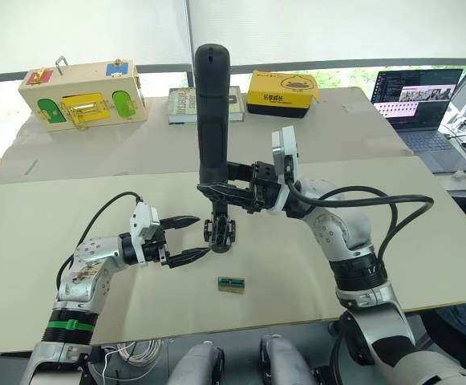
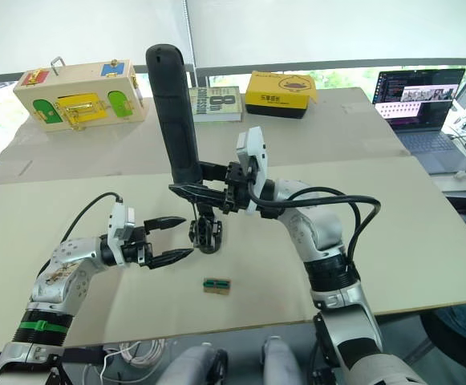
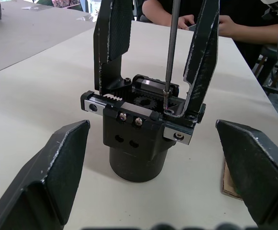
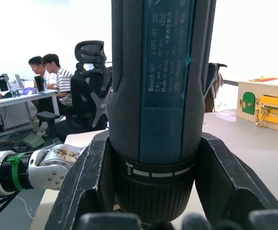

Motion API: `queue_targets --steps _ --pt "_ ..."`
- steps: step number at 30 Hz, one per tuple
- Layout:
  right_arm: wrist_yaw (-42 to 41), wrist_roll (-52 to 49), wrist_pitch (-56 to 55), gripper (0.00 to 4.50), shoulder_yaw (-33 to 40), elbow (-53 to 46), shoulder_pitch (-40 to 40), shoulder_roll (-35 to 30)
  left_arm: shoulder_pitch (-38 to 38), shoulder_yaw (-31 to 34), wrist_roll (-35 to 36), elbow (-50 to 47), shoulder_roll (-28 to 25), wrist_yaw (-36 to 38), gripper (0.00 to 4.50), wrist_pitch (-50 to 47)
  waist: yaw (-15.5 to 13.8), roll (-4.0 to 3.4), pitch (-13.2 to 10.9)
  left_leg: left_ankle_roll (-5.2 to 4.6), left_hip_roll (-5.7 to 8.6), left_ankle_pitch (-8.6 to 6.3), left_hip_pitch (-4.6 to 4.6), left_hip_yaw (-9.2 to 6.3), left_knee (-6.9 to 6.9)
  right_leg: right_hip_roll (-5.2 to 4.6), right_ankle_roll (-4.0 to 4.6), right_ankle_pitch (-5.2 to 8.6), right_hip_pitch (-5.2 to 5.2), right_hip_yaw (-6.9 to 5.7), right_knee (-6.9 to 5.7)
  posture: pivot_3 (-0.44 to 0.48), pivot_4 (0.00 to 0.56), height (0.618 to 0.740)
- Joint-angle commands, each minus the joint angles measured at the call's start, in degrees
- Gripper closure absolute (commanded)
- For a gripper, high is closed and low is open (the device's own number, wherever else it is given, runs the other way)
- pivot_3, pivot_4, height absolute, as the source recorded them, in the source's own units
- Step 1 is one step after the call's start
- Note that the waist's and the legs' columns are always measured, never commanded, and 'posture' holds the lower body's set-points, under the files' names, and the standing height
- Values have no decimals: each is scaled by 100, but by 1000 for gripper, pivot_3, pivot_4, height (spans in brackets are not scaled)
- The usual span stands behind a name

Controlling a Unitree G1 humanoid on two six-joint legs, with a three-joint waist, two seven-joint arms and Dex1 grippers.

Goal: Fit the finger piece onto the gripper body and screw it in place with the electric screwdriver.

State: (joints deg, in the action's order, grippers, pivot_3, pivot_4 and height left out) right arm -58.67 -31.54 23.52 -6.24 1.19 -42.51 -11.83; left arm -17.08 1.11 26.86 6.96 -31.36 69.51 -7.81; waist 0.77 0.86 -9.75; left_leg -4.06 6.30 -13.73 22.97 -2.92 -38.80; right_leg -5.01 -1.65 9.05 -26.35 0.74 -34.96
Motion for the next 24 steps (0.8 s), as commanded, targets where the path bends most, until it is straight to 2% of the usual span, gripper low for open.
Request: queue_targets --steps 1,24 --pt "-48 -65 -209 2580 80 -211 -179 44 14 14 -42 -92 -4 13 0 105 0 0 0 0 0 0 0 0 0 0 0 0 0 0 0 0 150 740" --pt "-95 -124 -150 2580 124 -184 -193 42 66 -9 -128 -109 16 11 0 112 0 0 0 1 0 0 -1 0 0 19 2 -1 0 2 -1 0 150 740"
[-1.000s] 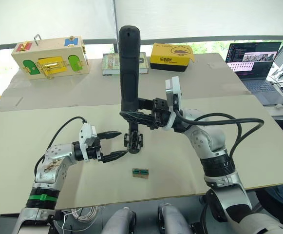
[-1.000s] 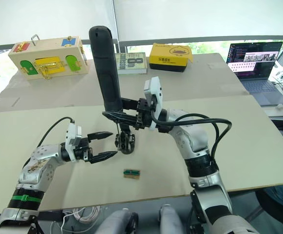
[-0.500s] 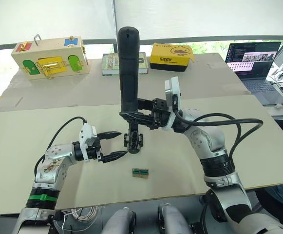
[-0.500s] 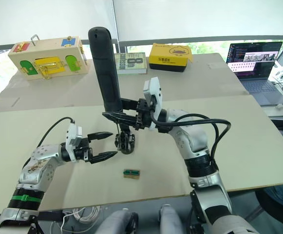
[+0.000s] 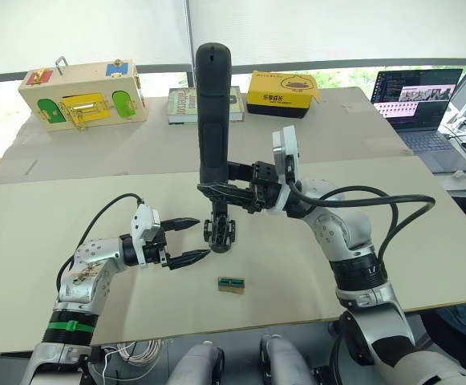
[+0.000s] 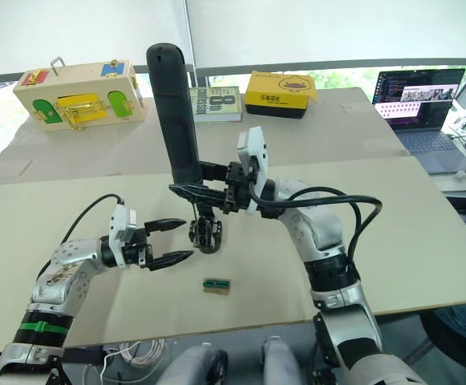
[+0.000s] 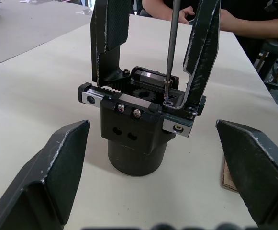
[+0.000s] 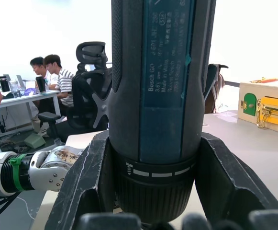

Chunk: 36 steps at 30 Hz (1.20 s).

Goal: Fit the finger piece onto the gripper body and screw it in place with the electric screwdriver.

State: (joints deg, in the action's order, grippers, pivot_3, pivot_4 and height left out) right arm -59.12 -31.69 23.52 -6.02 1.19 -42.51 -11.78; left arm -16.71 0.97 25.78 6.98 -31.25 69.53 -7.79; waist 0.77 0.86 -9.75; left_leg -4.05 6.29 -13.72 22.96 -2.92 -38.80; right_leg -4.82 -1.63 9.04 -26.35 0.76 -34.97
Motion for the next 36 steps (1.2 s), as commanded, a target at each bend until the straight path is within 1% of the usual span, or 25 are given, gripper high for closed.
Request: queue_targets --steps 1,24,36 --pt "-48 -102 -154 2580 95 -180 -186 42 32 3 -22 -115 6 7 0 109 0 0 0 0 0 0 0 0 0 0 0 0 0 0 0 0 150 740" --pt "-79 63 -211 2580 2 -54 -127 8 47 10 -98 -69 24 22 0 133 0 -1 1 2 0 1 -3 0 0 4 1 -1 2 1 -1 0 150 740" --pt "-139 -23 -94 2580 14 -87 -119 51 53 7 -108 -38 32 33 0 172 0 -1 1 4 -1 2 -7 0 0 6 3 -2 4 2 -2 0 150 740"
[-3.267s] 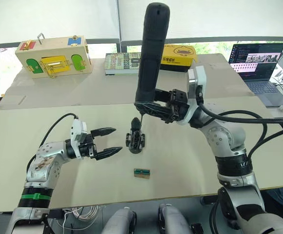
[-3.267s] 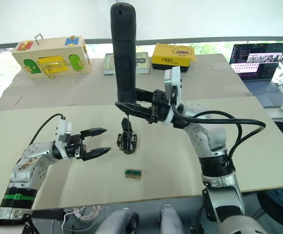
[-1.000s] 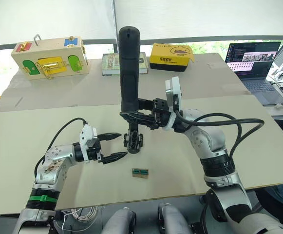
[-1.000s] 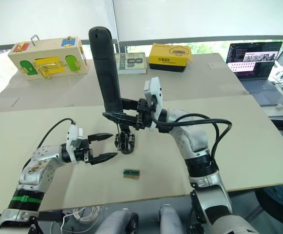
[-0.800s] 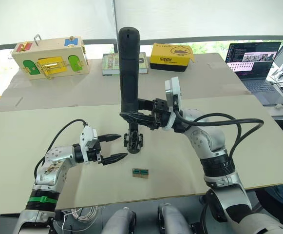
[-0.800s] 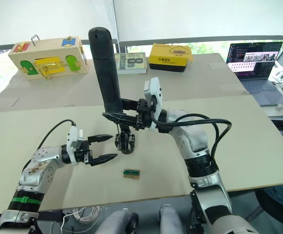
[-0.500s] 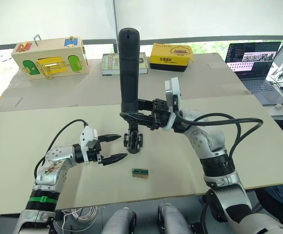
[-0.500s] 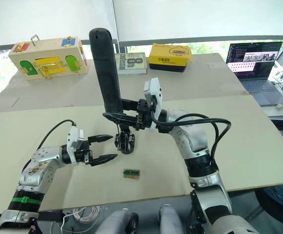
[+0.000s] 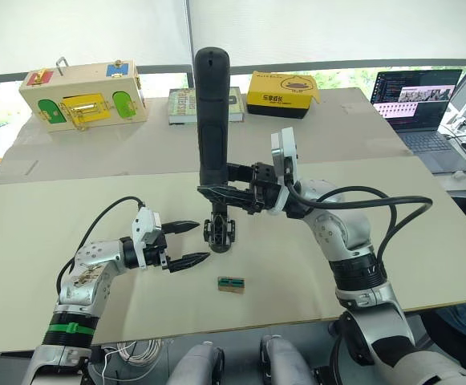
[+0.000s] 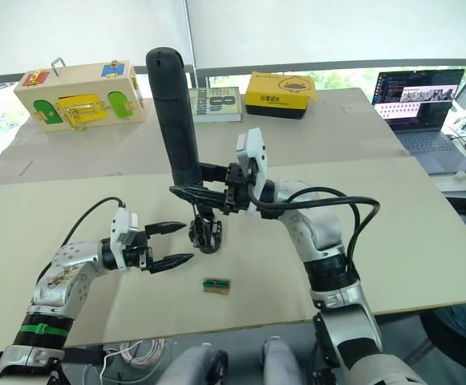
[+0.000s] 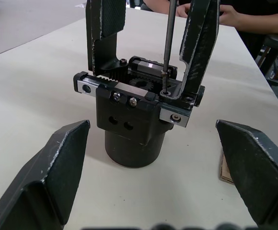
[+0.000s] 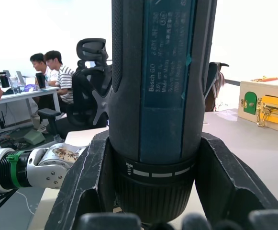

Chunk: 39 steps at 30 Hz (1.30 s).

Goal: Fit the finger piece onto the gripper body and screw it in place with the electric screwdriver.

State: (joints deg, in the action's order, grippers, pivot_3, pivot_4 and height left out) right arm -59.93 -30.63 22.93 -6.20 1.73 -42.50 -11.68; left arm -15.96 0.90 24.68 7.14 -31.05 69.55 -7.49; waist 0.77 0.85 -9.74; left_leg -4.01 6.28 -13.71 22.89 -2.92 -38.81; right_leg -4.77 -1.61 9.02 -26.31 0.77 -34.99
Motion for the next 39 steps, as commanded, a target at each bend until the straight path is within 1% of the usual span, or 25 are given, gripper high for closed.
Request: queue_targets --steps 1,15,39 --pt "-62 -139 -24 2580 35 -145 -119 43 -23 12 2 -51 13 32 0 144 0 0 0 0 0 0 0 0 0 0 0 0 0 0 0 0 150 740" --pt "-85 -270 83 2580 69 -227 -96 86 8 13 0 -70 15 28 0 141 0 0 0 0 0 0 1 0 0 1 1 0 -1 0 0 0 150 740" --pt "-57 -33 -151 2580 51 -99 -146 111 19 -9 -10 -60 48 16 0 146 1 0 0 1 -1 1 0 0 0 2 1 -1 0 0 0 0 150 740"
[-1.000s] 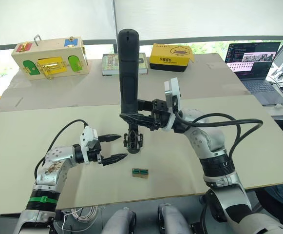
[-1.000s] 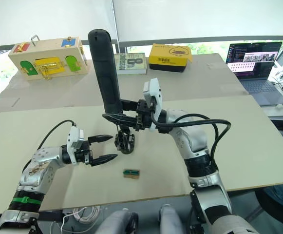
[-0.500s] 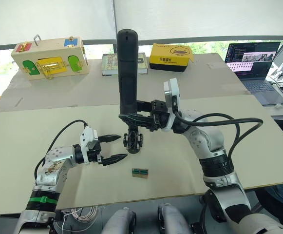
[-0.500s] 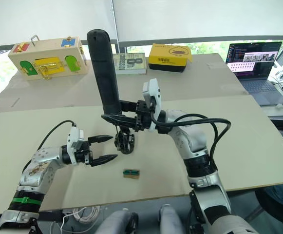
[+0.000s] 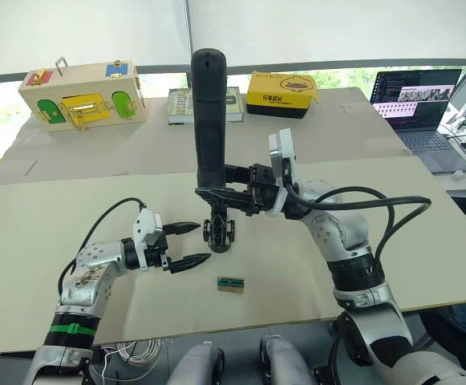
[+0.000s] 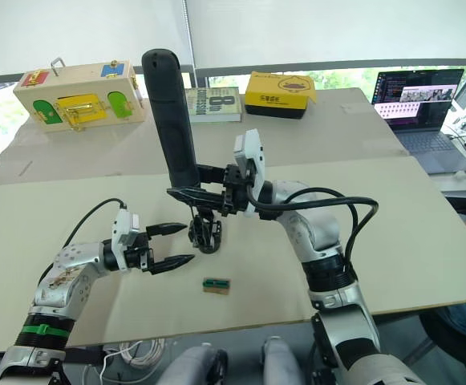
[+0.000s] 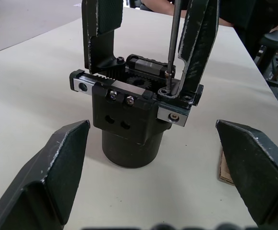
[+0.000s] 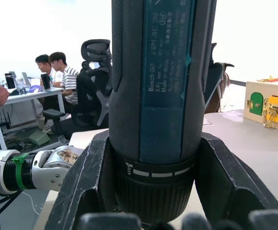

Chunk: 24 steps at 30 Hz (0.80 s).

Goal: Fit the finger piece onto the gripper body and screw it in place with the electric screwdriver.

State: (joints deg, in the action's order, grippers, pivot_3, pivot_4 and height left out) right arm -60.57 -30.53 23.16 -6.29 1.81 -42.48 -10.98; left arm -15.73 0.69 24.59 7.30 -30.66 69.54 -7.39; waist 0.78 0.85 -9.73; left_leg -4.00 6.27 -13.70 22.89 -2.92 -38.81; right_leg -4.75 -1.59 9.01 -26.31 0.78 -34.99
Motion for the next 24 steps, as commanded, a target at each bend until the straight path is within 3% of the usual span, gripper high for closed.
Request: queue_targets --steps 1,24 --pt "7 -39 -180 2580 59 -104 -148 41 -3 13 -3 -76 8 16 0 138 0 0 0 0 0 0 0 0 0 0 0 0 0 0 0 0 150 740" --pt "-10 -48 -249 2580 115 -55 -221 24 -17 -4 -4 -54 23 19 0 138 1 0 0 1 0 1 0 0 0 1 1 0 0 0 0 0 150 740"
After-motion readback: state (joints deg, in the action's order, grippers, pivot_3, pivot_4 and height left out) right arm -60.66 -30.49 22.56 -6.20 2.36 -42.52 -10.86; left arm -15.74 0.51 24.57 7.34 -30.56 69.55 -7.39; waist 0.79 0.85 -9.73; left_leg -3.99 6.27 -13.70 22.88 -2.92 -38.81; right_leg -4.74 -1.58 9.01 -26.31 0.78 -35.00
